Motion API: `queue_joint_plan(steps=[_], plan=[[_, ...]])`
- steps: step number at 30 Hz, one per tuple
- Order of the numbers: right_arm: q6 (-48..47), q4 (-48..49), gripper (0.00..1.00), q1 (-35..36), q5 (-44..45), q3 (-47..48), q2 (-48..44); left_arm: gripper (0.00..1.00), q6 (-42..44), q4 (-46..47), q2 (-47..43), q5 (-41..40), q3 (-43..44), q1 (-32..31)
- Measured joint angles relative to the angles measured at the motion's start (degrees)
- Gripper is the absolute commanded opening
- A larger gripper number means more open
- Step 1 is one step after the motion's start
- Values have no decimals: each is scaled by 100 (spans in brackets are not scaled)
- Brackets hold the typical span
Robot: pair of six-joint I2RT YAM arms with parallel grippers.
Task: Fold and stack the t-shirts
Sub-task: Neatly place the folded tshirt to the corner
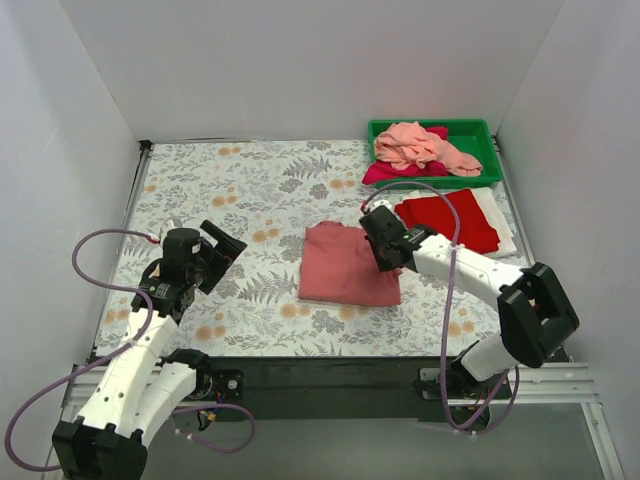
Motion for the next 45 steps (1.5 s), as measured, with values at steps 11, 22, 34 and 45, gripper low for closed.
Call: queue_joint_plan(steps=[11,22,34,45], plan=[[-2479,-149,1,-1563,1110,22,-619,98,-105,-254,-367,-573,173,0],[-4194,-122,1,-1744,1283,831,-450,98,59,-299,-61,-662,175,0],[-4546,-131,1,-1873,1493,1735,-452,98,168,-315,22,-669,175,0],[-4391,-431,1,-1923,1226,2365,-459,98,219,-313,129,-667,175,0]])
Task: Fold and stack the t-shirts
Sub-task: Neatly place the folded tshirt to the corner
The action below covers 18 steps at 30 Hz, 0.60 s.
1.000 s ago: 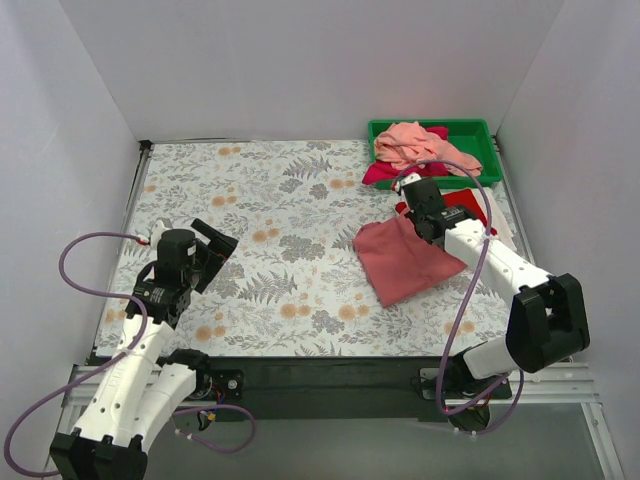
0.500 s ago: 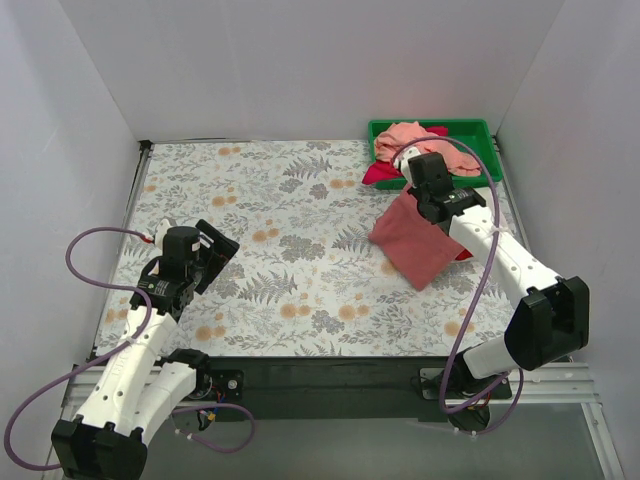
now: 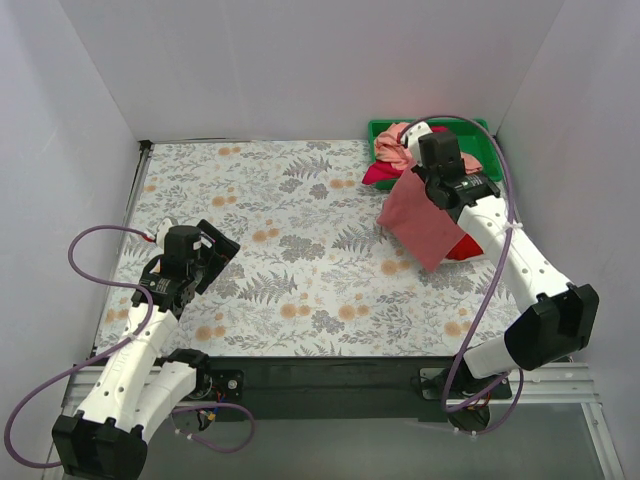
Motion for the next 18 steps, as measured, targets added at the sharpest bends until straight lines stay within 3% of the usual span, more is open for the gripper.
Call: queue_joint_plan(steps=[18], plan=[[774,-852,1,-15,-946,911,-247,98,35,0,85,0,0,0]])
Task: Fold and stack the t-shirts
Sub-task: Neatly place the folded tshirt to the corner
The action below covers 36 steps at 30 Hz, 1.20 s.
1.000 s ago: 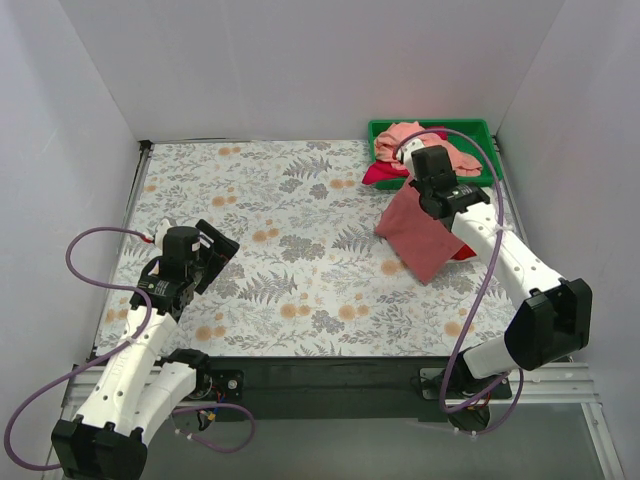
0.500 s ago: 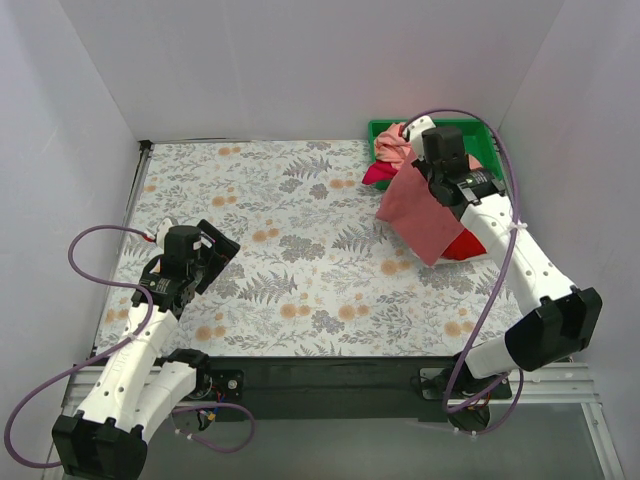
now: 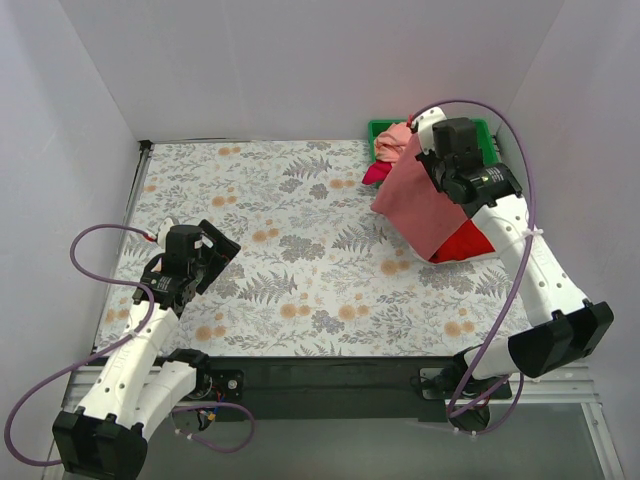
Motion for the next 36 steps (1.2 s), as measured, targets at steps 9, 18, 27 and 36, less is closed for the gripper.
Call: queue_joint_plan(steps=[9,18,27,36], plan=[[223,-236,1,-83,-39,151,26,98,0,-13,15,-20,0,0],[149,-232,1,-734,-203,133,44,98,0,-48,96,-24,2,0],[-35,39,1,-1676,-820,-245,573,98,-2,-85,107,-85,15,0],[-105,509,96,-2494,-1189,-483,1274,98,-2,-188,179,-164,109,0]])
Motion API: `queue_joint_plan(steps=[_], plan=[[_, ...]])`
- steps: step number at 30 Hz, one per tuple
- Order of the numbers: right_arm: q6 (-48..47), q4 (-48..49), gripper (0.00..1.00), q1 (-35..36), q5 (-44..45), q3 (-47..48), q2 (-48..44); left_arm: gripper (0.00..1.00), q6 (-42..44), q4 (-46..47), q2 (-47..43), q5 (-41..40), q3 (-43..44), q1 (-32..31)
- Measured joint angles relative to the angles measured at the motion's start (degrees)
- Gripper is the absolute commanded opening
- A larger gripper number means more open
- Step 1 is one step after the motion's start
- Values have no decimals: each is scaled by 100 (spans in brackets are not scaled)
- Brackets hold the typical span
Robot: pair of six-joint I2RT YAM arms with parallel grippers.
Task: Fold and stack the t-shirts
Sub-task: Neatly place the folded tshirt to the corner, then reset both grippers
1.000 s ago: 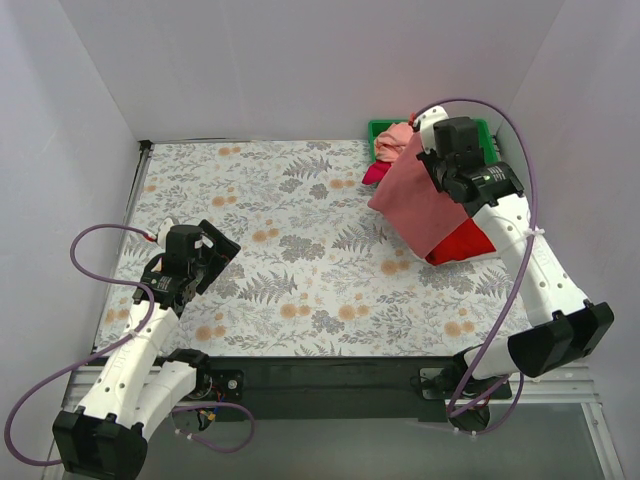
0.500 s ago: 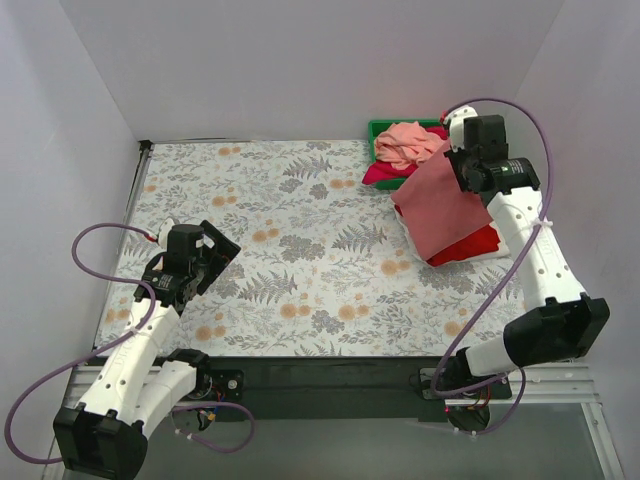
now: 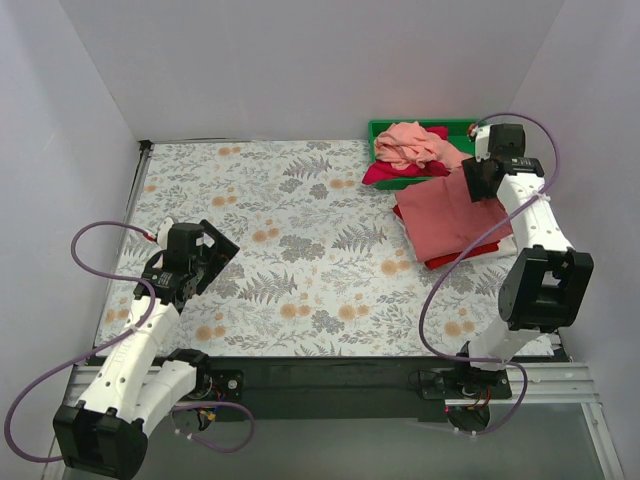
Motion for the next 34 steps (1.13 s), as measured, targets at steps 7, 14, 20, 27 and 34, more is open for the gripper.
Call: queue_joint_plan(steps=[7,14,20,27,34], plan=[[431,140,98,-323,157,35,542,98,0,-162,17,-74,155,0],[1554,446,98,-308,-280,-525,-686,98,-2,-203,-72,-96,431,0],[2800,1303,98,-310,-1167,-2754,-3744,98,26,-299,-568,-133,450,0],[3711,1768,98,-308,-2164,-5014,-5880,98,400,-391,-1023,-66,570,0],[3871,1784,98,-308,-2194,-5606,-6559,98,538,-638,-957,-168,708,0]])
